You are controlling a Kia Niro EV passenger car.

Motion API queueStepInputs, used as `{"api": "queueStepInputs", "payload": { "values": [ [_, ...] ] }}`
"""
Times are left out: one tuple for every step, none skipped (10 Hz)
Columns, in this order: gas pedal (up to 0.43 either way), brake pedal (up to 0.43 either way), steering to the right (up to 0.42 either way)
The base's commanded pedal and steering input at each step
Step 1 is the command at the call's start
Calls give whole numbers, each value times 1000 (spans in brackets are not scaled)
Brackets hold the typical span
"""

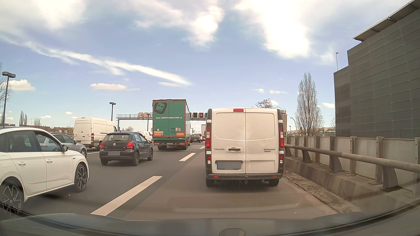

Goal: Follow the waypoints while adhering to traffic rules and regulations

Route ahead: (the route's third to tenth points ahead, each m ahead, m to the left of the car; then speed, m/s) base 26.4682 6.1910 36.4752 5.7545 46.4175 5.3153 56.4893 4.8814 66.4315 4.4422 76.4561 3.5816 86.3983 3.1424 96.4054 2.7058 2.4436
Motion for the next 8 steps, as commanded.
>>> {"api": "queueStepInputs", "payload": {
  "values": [
    [79, 0, 5],
    [79, 0, 7],
    [118, 0, 8],
    [150, 0, 9],
    [197, 0, 11],
    [220, 0, 14],
    [220, 0, 18],
    [228, 0, 18]
  ]
}}
